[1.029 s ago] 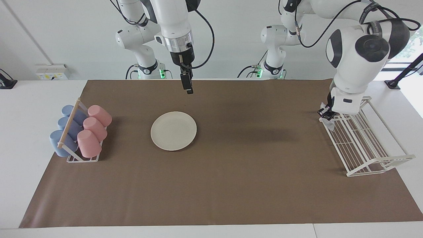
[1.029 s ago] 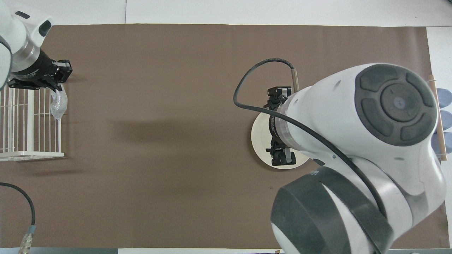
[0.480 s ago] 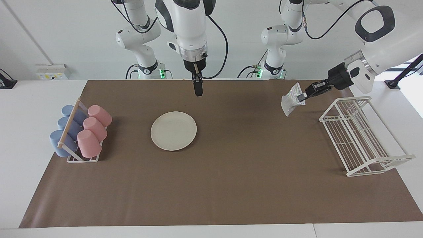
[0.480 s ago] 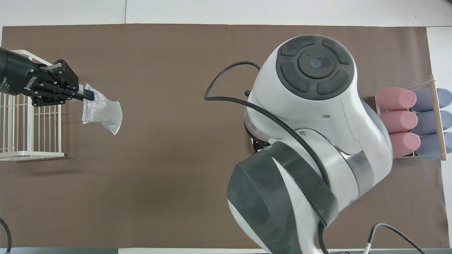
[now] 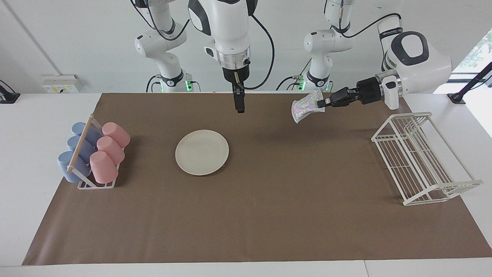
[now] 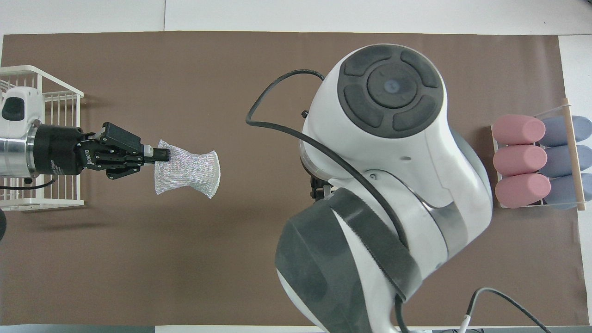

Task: Wipe plate with sponge
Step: 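Carry the sponge with the left gripper while the right gripper approaches it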

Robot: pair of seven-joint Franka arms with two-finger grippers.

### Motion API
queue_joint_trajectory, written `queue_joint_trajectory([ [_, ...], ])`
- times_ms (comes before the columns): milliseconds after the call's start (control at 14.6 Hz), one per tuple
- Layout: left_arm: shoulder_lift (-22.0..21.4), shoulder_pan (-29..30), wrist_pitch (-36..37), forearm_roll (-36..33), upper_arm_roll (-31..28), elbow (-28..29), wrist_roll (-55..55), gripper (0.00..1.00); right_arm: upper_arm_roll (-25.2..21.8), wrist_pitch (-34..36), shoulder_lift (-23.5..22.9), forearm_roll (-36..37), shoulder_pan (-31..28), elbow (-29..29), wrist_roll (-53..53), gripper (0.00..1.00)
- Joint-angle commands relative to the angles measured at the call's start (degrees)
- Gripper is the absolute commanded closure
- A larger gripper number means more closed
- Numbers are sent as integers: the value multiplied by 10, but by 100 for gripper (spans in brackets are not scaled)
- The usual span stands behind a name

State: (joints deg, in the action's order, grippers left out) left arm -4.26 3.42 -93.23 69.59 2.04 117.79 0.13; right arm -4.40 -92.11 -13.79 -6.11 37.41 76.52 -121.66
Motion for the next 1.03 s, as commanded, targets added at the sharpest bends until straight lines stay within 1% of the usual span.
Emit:
queue_joint_trajectory([
  [0, -22, 4, -12, 81, 3, 68, 54, 100, 5, -4, -30, -5, 26, -31, -19, 0],
  [69, -23, 2, -11, 104, 5, 86, 75, 100, 4, -15, -42, -4, 40, -35, -21, 0],
  [137, -29, -6, -11, 125, 5, 106, 96, 100, 4, -13, -55, -4, 46, -52, -23, 0],
  [206, -31, -13, -12, 154, 4, 123, 119, 100, 5, -11, -59, -5, 46, -61, -22, 0],
  [274, -29, -14, -9, 168, 5, 126, 126, 100, 7, -13, -58, -6, 49, -60, -21, 0],
  [412, -24, -21, -9, 183, 5, 130, 135, 100, 8, -22, -58, -7, 61, -60, -19, 0],
  [480, -28, -26, -9, 187, 5, 142, 143, 100, 11, -23, -60, -8, 70, -61, -20, 0],
  [549, -28, -30, -9, 201, 6, 143, 145, 100, 12, -28, -67, -9, 77, -61, -20, 0],
  [617, -29, -44, -9, 205, 5, 147, 145, 100, 12, -33, -69, -11, 82, -62, -20, 0],
  [960, -36, -53, -6, 207, 6, 159, 147, 100, 12, -39, -69, -15, 86, -63, -10, 0],
])
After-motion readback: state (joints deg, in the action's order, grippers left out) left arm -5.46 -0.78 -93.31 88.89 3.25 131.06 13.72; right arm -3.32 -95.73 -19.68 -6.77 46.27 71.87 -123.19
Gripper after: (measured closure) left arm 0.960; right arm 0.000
